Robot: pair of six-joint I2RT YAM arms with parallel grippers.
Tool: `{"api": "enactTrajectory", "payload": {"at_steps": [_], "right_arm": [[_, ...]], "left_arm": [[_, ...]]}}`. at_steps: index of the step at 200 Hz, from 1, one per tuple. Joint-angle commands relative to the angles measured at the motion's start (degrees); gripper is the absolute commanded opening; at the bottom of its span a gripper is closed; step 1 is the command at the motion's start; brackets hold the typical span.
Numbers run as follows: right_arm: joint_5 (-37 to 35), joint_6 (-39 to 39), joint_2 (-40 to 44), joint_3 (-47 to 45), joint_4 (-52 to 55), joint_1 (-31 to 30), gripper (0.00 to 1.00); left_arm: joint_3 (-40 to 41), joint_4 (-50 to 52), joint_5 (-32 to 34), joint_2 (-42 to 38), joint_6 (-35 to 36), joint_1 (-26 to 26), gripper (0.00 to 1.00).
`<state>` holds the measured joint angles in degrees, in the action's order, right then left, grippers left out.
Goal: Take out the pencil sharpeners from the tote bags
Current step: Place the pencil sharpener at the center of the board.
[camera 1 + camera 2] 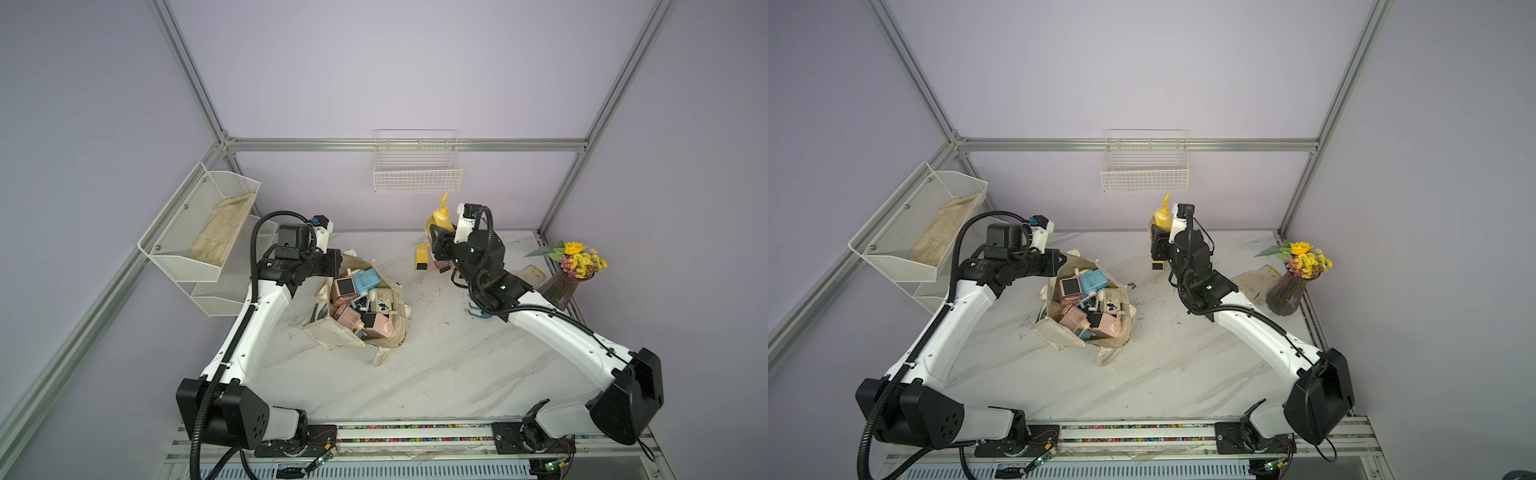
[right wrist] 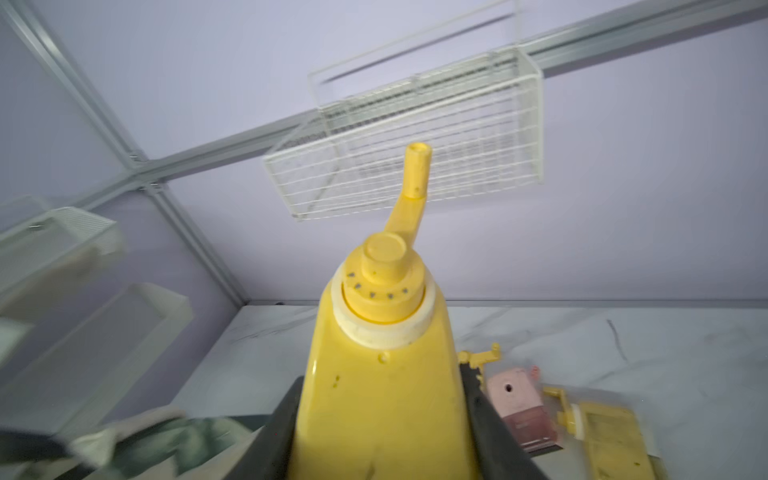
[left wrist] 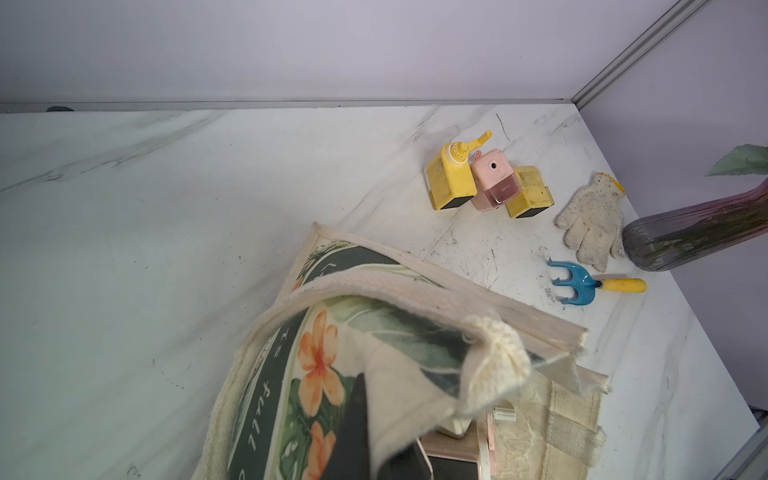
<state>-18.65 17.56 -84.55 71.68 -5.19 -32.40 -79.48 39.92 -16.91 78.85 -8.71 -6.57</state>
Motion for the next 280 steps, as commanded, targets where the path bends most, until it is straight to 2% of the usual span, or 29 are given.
{"api": "enactTrajectory", "payload": {"at_steps": [1, 12, 32, 92, 112, 186, 244, 280], "right_arm": [[-5.35, 4.56, -6.06, 0.83, -1.72, 4.88, 0.21], [-4.40, 4.85, -9.54, 1.84, -1.82, 7.34, 0.20], [-7.32, 5.72, -15.28, 3.80, -0.56, 10.86, 0.19], [-9.11, 7.82, -26.56, 7.84, -0.44, 20.17, 0.19], [-12.51, 7.85, -28.91, 8.20, -0.61, 21.07, 0.18], [-11.67, 7.75, -37.19, 12.00, 0.66, 23.71, 0.18], [-5.18, 8.02, -39.66, 12.41, 1.43, 24.01, 0.18], [-3.69, 7.15, -40.34, 12.79, 1.63, 23.89, 0.19]], "left_arm": [[-2.73, -6.39, -1.12, -2.12, 0.97, -0.29, 0.00], [-2.73, -6.43, -0.84, -2.29, 1.06, -0.29, 0.00], [-2.67, -6.44, -0.44, -2.47, 1.16, -0.38, 0.00], [-2.82, -6.45, -1.21, -2.16, 0.98, -0.46, 0.00], [-2.80, -6.49, -1.19, -2.29, 0.98, -0.56, 0.00], [-2.70, -6.44, -0.84, -1.99, 1.16, -0.84, 0.00], [-2.72, -6.41, -0.68, -2.03, 1.25, -0.81, 0.00], [-2.70, -6.39, -0.66, -2.11, 1.33, -0.84, 0.00]]}}
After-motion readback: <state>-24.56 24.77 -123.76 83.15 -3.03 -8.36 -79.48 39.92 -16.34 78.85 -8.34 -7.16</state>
